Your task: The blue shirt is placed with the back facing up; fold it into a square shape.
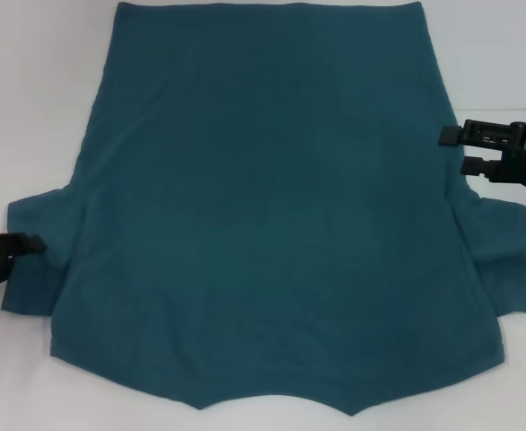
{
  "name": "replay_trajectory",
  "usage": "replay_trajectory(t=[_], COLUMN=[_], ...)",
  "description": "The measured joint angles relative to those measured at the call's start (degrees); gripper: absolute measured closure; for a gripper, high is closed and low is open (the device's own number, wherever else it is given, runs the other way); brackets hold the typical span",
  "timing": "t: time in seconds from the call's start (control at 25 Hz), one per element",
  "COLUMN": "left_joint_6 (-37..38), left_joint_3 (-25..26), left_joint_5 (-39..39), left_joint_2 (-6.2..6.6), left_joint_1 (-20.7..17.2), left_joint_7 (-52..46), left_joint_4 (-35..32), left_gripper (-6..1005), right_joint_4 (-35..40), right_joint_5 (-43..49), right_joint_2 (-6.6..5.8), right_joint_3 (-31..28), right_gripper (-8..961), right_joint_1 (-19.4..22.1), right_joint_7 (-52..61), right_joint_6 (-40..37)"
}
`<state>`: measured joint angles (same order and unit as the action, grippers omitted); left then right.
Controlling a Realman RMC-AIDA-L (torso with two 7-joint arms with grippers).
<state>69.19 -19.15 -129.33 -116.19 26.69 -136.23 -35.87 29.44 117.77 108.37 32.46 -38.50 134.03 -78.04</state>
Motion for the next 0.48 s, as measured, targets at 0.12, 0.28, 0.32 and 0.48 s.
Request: replay_trajectory(t=[0.12, 0.28, 0.32, 0.48], left_joint_6=[0.5, 2.3, 2.6, 2.9], left_joint_3=[-0.5, -1.0, -1.4, -4.4], left_joint_5=[0.0, -0.1, -0.1, -1.8], left_joint_2=[0.01, 0.26, 0.31, 0.52], left_joint_1=[-0.1, 0.1, 0.1, 0.6], left_joint_7=[0.3, 3.9, 4.7, 5.9], left_joint_4=[-0.6, -1.7, -2.1, -4.5], left_gripper=[611, 772, 813, 900], right_joint_4=[0.0, 0.0, 0.0, 0.0], right_joint_5=[0.0, 0.0, 0.0, 0.0], right_joint_2=[0.06, 0.08, 0.09, 0.09], right_joint_3=[0.0, 0.0, 0.0, 0.0], right_gripper=[37, 38, 38, 38], right_joint_1=[0.0, 0.0, 0.0, 0.1], right_joint_7=[0.0, -0.1, -0.1, -0.1], right_joint_6=[0.0, 0.1, 0.1, 0.3])
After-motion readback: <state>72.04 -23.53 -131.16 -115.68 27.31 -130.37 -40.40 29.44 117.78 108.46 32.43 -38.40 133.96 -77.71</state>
